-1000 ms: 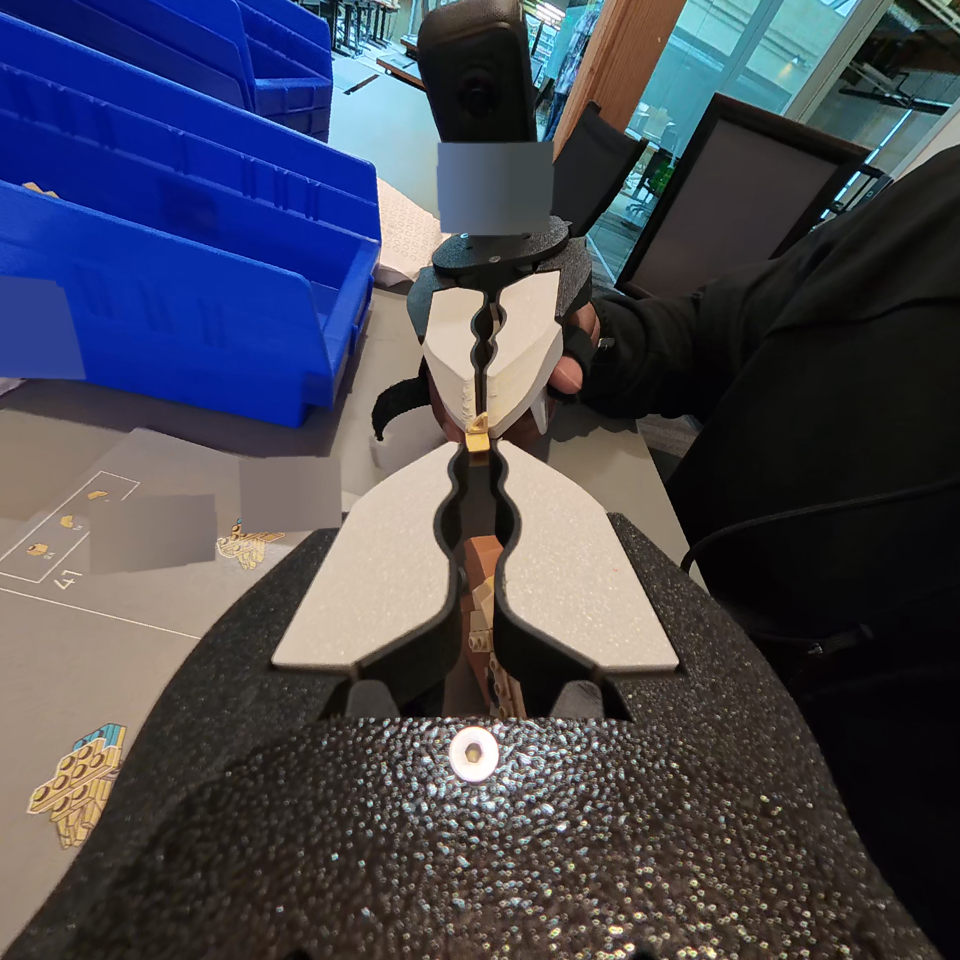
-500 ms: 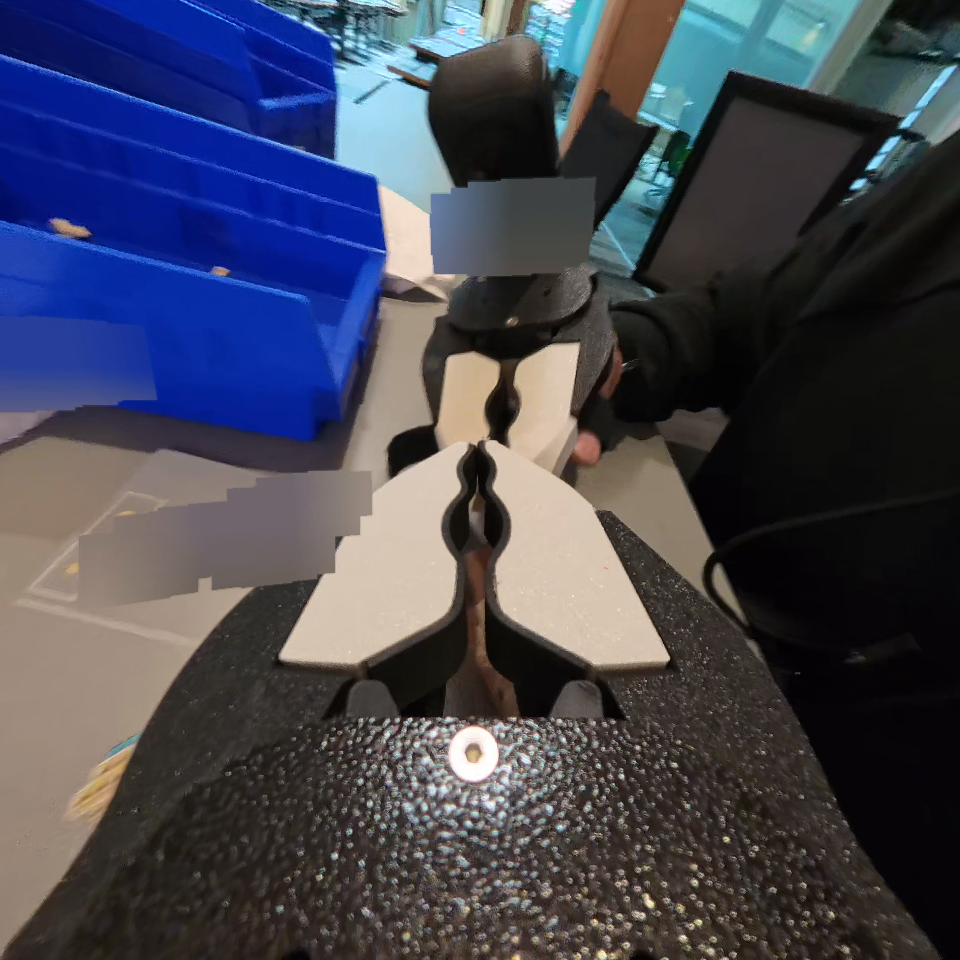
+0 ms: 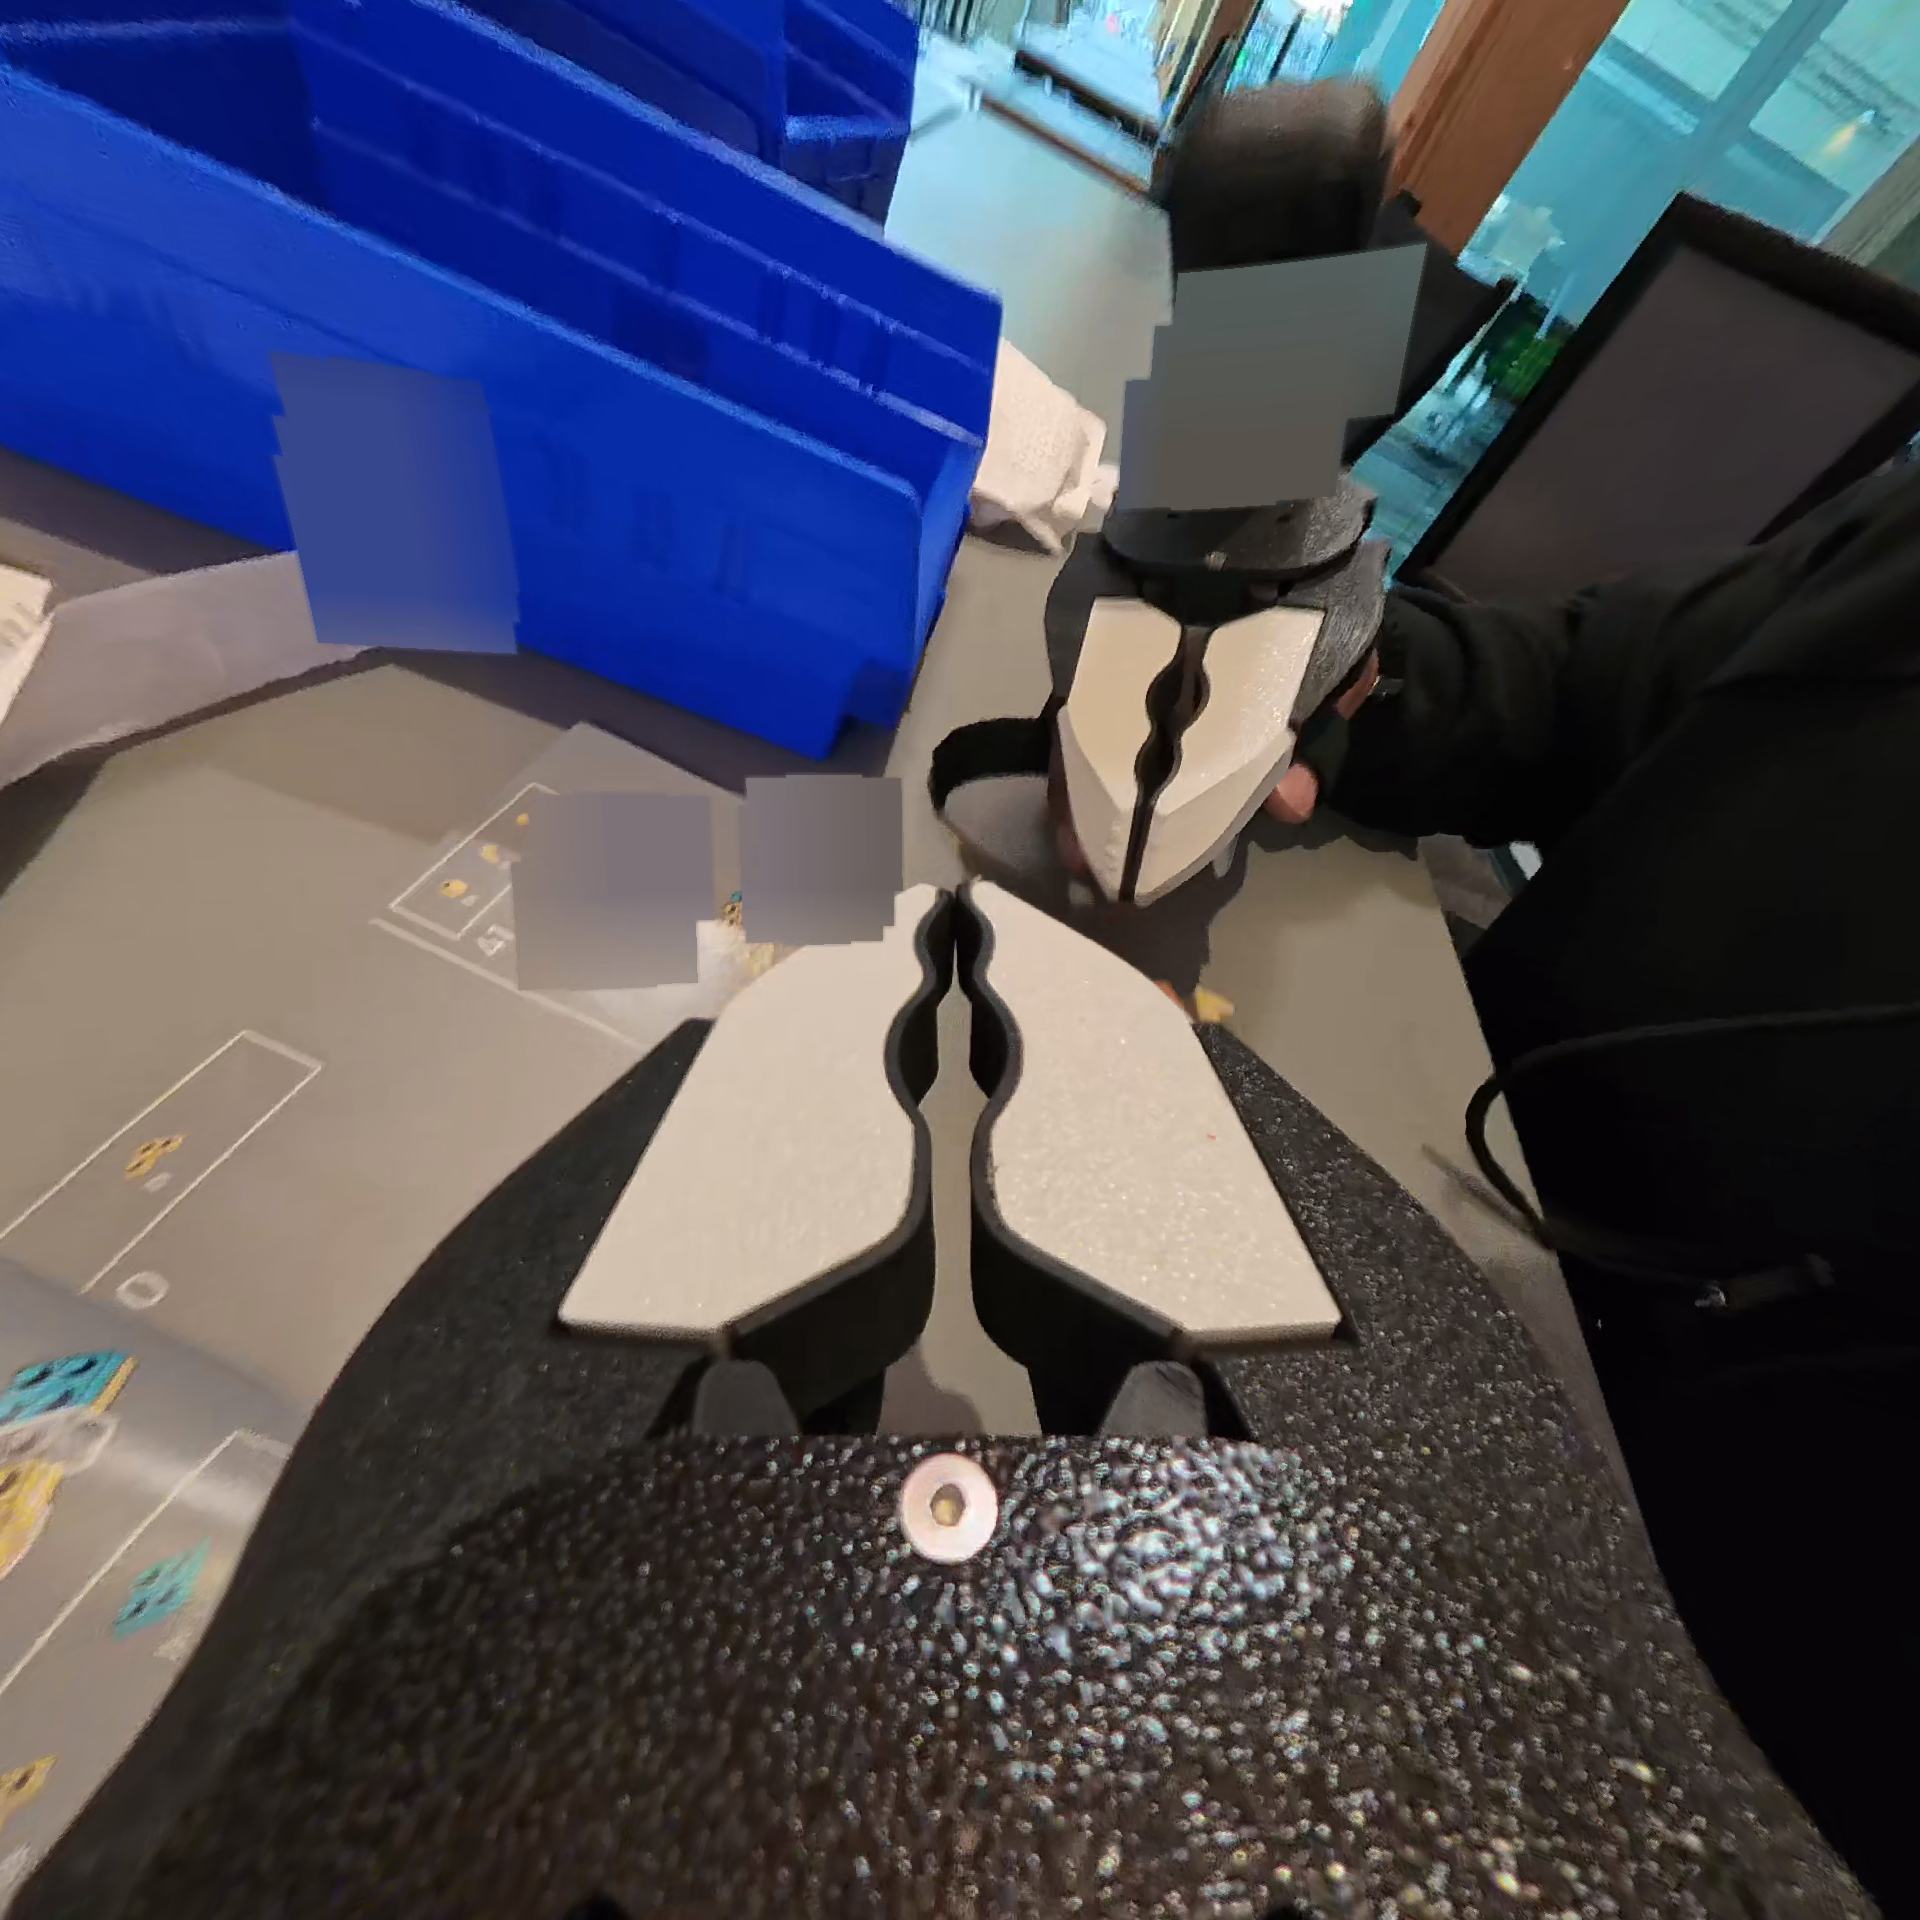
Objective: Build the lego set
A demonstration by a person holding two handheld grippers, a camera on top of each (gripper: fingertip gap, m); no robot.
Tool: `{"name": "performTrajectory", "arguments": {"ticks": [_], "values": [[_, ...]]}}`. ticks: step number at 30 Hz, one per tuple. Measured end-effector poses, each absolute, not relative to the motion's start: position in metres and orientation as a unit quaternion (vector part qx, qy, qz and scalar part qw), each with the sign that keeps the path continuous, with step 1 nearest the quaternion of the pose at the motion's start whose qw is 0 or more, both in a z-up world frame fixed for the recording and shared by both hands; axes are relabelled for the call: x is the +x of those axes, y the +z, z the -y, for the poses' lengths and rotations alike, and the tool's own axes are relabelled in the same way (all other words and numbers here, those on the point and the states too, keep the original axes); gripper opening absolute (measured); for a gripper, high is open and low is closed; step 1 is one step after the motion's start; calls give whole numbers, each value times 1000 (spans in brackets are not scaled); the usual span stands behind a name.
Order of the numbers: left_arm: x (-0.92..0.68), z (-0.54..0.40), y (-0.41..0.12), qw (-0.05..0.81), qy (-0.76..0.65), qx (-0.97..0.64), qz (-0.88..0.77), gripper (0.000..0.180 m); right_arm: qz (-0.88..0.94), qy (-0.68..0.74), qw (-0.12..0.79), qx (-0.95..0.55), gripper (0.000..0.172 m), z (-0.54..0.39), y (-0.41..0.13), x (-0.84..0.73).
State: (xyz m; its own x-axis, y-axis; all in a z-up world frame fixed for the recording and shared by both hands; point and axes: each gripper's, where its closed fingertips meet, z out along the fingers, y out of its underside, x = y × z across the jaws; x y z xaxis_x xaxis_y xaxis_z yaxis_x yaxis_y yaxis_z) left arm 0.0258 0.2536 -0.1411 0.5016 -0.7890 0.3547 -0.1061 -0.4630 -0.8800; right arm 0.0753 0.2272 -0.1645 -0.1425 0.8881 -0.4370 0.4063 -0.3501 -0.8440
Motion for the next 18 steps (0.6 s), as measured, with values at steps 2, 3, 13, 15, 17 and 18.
{"name": "performTrajectory", "arguments": {"ticks": [2, 3, 13, 15, 17, 18], "values": [[20, -251, -158, 389, -368, -783, -317, 5, 529, 535, 223, -620, 0, -228, -168, 75], [17, -249, -169, 368, -338, -800, -333, 8, 532, 531, 222, -622, 0, -228, -170, 75], [10, -231, -216, 285, -200, -815, -463, 15, 537, 526, 218, -622, 0, -227, -172, 75], [6, -232, -220, 284, -169, -811, -482, 18, 539, 526, 216, -622, 0, -226, -173, 75], [5, -232, -223, 287, -153, -803, -499, 20, 540, 526, 215, -621, 0, -225, -173, 75], [6, -232, -223, 289, -153, -799, -505, 21, 540, 526, 214, -621, 0, -225, -173, 75]]}}
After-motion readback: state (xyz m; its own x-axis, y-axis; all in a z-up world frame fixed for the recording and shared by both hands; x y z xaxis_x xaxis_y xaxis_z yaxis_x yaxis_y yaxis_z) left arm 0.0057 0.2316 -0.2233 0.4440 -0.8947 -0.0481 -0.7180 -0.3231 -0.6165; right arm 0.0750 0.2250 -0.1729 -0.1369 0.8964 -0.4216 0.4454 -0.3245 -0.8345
